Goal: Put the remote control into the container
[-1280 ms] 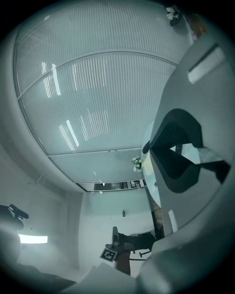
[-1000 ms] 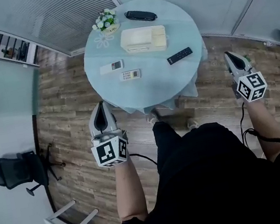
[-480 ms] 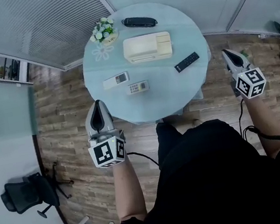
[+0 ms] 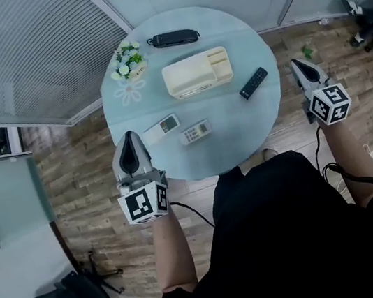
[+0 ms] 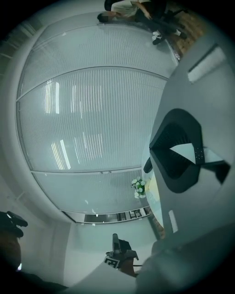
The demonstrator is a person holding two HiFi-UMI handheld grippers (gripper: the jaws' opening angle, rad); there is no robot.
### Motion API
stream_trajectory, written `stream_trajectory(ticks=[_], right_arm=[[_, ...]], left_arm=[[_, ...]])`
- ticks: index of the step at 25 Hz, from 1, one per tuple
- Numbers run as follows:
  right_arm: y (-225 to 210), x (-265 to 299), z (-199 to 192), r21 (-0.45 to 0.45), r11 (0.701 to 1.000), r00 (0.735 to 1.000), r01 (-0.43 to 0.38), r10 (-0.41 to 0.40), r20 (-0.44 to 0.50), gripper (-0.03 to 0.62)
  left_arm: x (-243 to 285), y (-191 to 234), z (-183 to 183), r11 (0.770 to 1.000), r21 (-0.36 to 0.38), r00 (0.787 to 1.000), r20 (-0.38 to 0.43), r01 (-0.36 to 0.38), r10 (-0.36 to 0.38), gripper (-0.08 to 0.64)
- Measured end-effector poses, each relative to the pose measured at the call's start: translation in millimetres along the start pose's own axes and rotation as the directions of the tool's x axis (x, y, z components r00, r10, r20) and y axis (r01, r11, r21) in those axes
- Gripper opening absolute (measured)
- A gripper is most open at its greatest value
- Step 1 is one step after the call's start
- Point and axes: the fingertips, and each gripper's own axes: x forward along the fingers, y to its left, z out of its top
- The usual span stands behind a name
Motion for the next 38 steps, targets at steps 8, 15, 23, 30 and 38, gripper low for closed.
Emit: stream_trajectory(ticks=[8,15,23,30,38], right_arm=[[19.8,8.9,-7.3,0.1,0.978,0.983,0.185,-0.185,-0.013,0.002],[33.5,23.2,-13.3,0.149,0.946,0.958,0.287,-0.282,-0.054,0.002],[31.8,45.9,-31.2,0.214,0.922,0.946,0.323,-0.316,-0.068,0.002],[24.6,57.1,-73.3,0.261,0.907,0.943,0.331,-0.31,-0.119,0.002],[9.0,72.1,-118.6,0.307,0.892,0.942,0.332,-0.297,-0.156,0.002]], left_arm=[[65.1,25.2,-9.2,0.981,0.029,0.981,0.001,0.194,-0.194,0.002],[112.3,23.7,-5.5,0.954,0.018,0.953,0.035,0.301,-0.301,0.002],[130.9,19.3,-19.9,0.937,-0.001,0.937,0.0,0.349,-0.349,0.002],[133.0,2.5,-37.9,0.937,-0.008,0.935,-0.05,0.35,-0.35,0.002],[161.3,-47.8,-74.9,0.913,-0.018,0.907,-0.102,0.408,-0.408,0.002]])
